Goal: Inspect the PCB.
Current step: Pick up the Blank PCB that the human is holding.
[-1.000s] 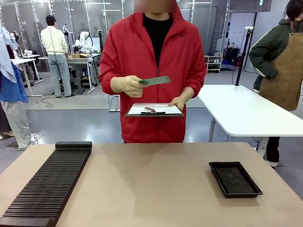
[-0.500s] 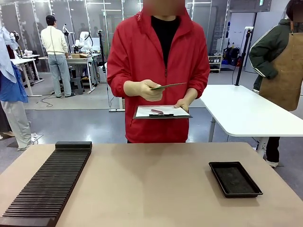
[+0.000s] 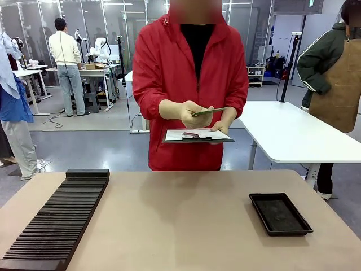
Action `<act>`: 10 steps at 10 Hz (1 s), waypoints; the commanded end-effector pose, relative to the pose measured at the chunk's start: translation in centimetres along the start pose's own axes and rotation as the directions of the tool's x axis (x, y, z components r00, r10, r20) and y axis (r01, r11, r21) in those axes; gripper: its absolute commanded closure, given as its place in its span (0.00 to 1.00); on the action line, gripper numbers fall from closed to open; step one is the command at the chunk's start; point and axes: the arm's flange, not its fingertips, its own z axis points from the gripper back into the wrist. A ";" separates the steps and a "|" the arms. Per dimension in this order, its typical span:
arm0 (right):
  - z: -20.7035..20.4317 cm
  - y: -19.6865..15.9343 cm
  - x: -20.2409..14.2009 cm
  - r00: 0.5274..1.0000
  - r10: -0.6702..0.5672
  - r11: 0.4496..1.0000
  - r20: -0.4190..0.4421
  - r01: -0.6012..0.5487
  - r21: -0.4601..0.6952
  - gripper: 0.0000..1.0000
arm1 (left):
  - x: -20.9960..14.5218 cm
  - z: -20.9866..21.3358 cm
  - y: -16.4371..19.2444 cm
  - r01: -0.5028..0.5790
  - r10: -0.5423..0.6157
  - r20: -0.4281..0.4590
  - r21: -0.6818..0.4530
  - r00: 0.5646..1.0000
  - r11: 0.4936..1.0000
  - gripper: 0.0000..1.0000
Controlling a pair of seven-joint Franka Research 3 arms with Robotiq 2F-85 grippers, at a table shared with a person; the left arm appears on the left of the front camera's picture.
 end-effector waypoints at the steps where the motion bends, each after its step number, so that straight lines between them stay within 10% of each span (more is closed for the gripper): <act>1: 0.1 0.2 0.0 1.000 0.013 1.000 0.008 -0.013 0.009 0.00 | -0.1 0.1 -0.1 0.002 -0.002 0.004 0.007 1.000 1.000 0.00; 10: 0.1 0.2 0.0 1.000 0.013 1.000 0.008 -0.013 0.009 0.00 | -0.1 0.1 -0.1 0.002 -0.002 0.004 0.007 1.000 1.000 0.00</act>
